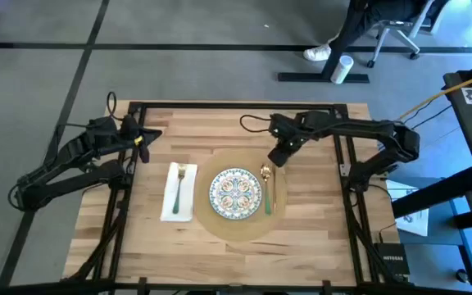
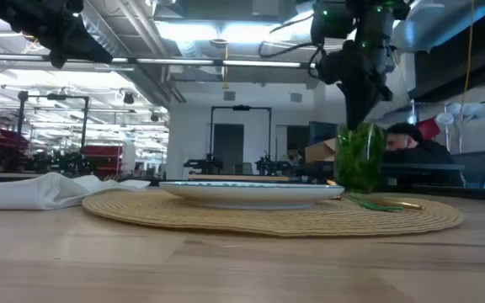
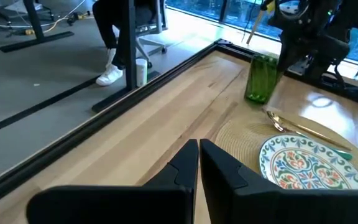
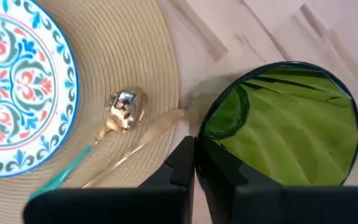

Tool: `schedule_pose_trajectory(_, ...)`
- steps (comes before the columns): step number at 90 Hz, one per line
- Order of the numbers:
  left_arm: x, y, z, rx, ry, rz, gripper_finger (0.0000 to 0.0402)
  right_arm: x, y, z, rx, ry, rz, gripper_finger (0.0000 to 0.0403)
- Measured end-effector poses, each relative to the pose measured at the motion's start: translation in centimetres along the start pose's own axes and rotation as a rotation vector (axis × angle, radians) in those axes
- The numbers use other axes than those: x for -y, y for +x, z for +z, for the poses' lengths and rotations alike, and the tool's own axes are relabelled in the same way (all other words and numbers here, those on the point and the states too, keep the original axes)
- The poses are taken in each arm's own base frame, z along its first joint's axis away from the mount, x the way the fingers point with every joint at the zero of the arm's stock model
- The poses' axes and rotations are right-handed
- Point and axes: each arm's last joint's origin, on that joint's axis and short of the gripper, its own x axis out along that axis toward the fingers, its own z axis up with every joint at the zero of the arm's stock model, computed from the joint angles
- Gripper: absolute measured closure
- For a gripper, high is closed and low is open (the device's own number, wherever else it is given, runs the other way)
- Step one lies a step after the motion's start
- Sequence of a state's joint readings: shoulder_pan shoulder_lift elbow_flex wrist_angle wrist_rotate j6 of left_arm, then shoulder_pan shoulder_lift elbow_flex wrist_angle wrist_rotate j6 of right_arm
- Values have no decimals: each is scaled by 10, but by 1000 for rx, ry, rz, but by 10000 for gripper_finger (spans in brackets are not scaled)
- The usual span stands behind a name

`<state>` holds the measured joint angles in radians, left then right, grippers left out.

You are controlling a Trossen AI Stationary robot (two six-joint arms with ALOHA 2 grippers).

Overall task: Set table place
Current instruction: Adjust the green cup

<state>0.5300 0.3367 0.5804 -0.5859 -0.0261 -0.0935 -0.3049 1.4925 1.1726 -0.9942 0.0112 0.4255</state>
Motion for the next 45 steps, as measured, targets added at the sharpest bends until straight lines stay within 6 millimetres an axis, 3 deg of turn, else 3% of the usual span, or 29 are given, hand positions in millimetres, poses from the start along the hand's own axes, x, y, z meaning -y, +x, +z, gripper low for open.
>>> schedule_pose_trajectory(45, 0, 0, 0, 0, -3, 0, 402, 3, 3, -4, -26, 30, -26, 395)
